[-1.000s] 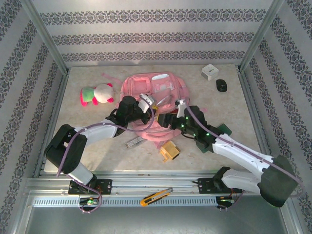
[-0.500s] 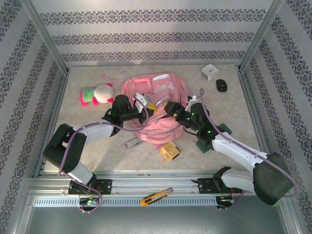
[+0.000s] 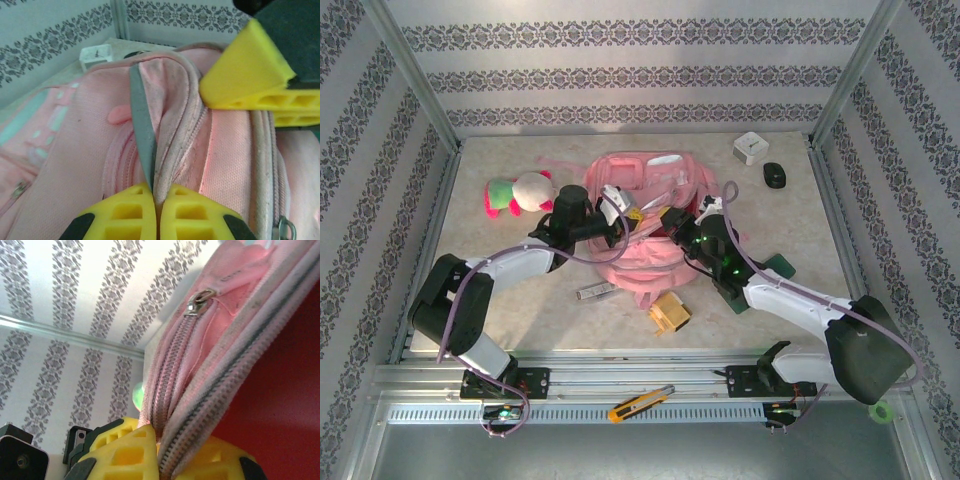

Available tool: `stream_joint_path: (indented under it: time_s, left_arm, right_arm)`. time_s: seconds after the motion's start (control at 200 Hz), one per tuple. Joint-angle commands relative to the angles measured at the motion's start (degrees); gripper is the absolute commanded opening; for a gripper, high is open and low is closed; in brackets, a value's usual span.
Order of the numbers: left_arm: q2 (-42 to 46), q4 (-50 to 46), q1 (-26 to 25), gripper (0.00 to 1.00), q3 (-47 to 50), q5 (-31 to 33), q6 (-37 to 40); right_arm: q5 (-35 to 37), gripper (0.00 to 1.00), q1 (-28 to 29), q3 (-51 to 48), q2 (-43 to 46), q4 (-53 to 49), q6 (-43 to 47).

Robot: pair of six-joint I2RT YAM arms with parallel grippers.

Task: Pack the student bag

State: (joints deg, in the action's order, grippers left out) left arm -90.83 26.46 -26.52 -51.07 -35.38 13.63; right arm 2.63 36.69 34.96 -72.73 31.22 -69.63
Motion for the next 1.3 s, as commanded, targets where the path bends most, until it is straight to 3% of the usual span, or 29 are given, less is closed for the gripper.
stream_joint_path:
  time_s: [0.0,0.1,0.245,0.375,0.485,0.67,1.124,1.294]
  left_arm:
    - [-1.53,4.86,2.69,0.07,-6.13,6.11,-0.69]
    - [-0.58,-1.84,2.90,0.20,-9.20,8.72,-4.83]
    - [6.69,-21.01,2.95,0.46,-10.89,11.39,-10.20]
    - [14.43,-35.62,2.96,0.50,-9.31,15.18,-16.64]
    - [19.69,-40.87,2.97,0.51,-4.54,12.52,-24.78]
    - [22.06,-30.42,2.96,0.53,5.74,6.65,-39.76]
    - [12.79,-7.16,2.93,0.55,10.68,-1.01,-42.52]
    - [10.33,-6.44,2.97,0.54,8.54,-1.60,-41.42]
  right_arm:
    - [6.87,0.00,2.06,-0.01,-1.21,6.68,2.47]
    - [7.01,0.00,2.00,1.25,-3.61,10.11,2.26]
    - [3.66,0.00,1.53,4.94,-6.72,11.31,3.07]
    - [2.18,0.00,1.53,6.25,-8.22,11.31,3.24]
    - [1.85,0.00,2.01,6.69,-8.81,11.32,3.33]
    - [1.41,0.00,3.02,7.92,-9.66,11.32,4.47]
    - [2.05,0.00,4.87,9.05,-11.20,11.29,3.81]
    - [1.76,0.00,5.15,9.71,-11.95,11.32,2.59]
